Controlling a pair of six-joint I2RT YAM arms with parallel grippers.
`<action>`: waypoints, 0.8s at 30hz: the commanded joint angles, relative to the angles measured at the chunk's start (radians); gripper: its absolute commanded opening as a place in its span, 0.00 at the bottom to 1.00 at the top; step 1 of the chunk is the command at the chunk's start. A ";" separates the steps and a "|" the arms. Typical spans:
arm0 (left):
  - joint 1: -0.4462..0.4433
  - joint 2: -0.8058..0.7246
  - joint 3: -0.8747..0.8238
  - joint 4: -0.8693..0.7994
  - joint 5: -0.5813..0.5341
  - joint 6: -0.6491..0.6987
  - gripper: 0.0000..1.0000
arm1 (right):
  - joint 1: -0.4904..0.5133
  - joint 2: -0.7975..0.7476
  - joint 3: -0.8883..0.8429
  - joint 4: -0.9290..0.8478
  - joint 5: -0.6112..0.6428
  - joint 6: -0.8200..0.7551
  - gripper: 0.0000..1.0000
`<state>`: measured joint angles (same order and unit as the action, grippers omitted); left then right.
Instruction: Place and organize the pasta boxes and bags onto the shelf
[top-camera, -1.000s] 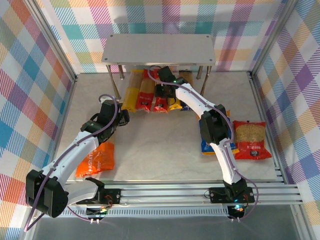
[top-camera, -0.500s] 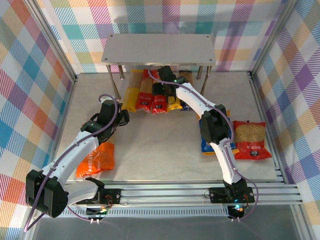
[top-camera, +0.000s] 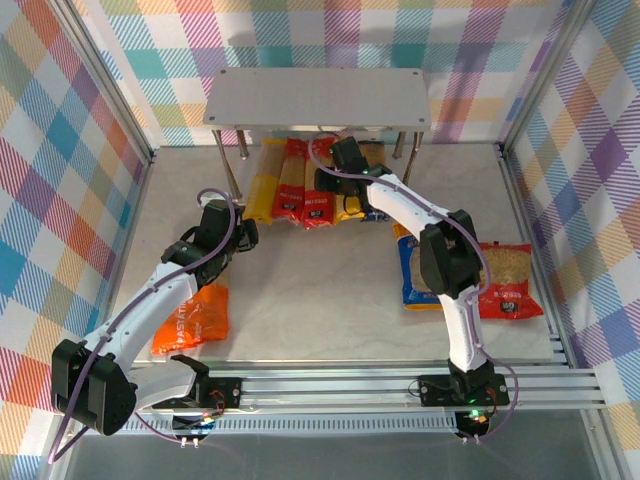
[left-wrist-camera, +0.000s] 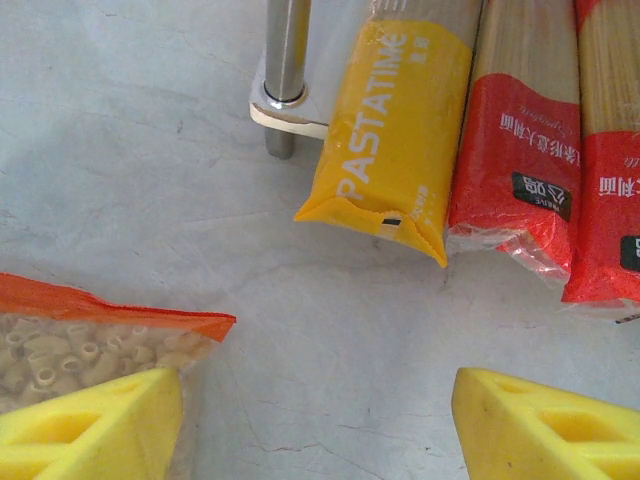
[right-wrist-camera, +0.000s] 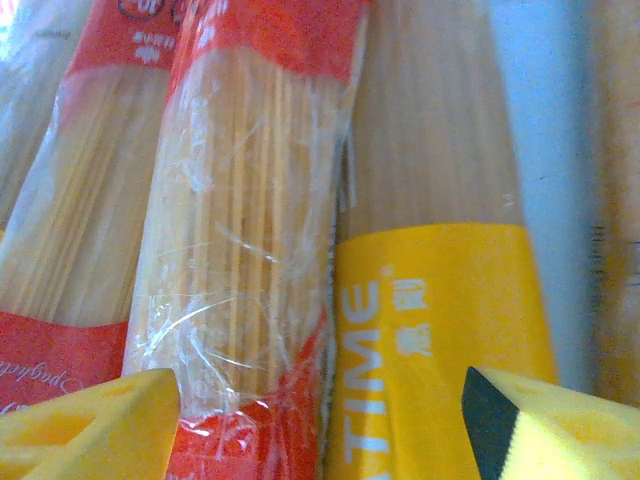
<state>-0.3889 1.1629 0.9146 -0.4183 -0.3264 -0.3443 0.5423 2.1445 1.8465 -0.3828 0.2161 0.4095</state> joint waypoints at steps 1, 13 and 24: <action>0.012 -0.013 0.012 -0.016 -0.014 0.014 0.71 | -0.014 -0.068 -0.027 0.069 0.059 -0.006 0.71; 0.012 -0.019 0.025 -0.024 -0.013 0.014 0.71 | -0.083 -0.003 -0.003 -0.016 0.024 0.059 0.53; 0.012 -0.008 0.035 -0.027 -0.008 0.013 0.71 | -0.099 0.061 0.020 -0.024 -0.062 0.098 0.64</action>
<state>-0.3889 1.1629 0.9154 -0.4202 -0.3264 -0.3443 0.4511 2.1803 1.8362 -0.4080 0.2001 0.4763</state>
